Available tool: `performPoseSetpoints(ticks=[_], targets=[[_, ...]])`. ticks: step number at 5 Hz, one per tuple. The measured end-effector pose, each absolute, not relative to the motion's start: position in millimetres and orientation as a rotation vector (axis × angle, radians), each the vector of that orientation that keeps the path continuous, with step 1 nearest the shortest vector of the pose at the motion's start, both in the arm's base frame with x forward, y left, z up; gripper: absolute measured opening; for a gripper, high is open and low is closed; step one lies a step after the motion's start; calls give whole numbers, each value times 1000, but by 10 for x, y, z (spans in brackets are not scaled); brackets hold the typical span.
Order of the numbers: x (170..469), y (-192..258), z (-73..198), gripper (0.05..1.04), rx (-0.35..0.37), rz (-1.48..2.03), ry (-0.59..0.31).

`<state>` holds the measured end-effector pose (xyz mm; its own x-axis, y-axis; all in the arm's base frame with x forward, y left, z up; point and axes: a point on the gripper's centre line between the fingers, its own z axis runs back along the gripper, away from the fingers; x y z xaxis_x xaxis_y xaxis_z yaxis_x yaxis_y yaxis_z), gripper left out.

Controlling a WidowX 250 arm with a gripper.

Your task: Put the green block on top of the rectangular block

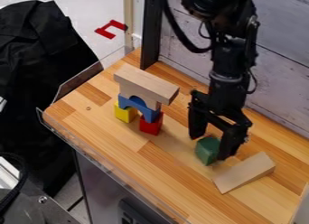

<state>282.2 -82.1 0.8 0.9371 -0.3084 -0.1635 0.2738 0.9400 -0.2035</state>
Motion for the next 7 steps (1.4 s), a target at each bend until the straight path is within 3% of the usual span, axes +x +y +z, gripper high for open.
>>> performPoseSetpoints(ticks=[2,3,4,5,6,7], targets=[[2872,-774,-225,999,-170,-281,267],[2833,-757,-274,941,-167,-266,303],[2836,-724,-291,660,-147,-252,315],[2833,-741,-289,611,-151,-250,314],[2883,-814,-103,611,-156,-274,270],[3021,-909,314,611,-152,-320,215]])
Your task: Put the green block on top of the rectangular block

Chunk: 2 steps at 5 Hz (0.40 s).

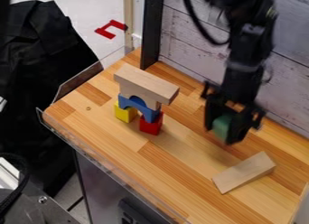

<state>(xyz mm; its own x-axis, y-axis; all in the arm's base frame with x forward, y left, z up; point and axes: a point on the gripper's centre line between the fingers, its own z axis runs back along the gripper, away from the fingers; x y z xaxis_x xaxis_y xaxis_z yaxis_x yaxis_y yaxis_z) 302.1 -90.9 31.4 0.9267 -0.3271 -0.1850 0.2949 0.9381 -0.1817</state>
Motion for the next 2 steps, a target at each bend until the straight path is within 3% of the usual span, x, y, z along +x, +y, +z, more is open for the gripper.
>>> performPoseSetpoints(ticks=[1,2], targets=[[3079,-878,730,611,-166,-311,178],[3183,-614,969,610,-156,-235,119]])
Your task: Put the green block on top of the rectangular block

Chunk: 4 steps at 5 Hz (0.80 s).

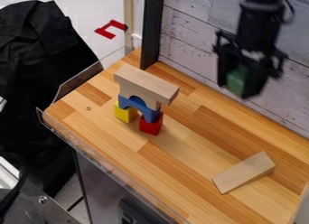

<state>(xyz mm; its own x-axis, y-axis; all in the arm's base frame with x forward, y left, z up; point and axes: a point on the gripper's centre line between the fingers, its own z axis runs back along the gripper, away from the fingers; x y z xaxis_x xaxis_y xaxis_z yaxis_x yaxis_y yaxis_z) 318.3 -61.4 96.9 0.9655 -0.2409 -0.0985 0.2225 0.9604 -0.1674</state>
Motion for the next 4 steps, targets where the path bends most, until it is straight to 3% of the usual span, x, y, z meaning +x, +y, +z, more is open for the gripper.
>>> performPoseSetpoints(ticks=[2,4], targets=[[3268,156,1050,610,-139,7,111],[3109,381,981,610,-120,84,183]])
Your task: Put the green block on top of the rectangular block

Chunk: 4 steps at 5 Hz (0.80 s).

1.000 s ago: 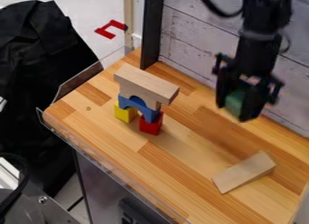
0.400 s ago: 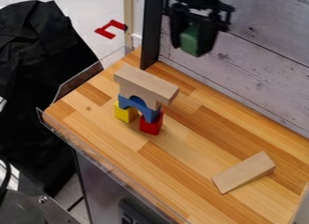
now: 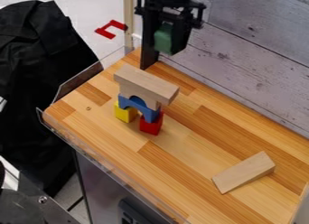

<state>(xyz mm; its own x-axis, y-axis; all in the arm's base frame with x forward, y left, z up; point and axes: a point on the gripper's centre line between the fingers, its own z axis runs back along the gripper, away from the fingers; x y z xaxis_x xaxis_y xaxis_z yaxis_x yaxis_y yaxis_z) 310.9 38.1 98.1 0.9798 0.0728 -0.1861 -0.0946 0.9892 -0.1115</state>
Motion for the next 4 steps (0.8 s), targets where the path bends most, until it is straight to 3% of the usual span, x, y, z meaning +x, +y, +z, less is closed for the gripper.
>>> performPoseSetpoints(ticks=[2,4], targets=[[2840,309,823,610,-138,99,305],[2782,331,807,610,-147,121,332]])
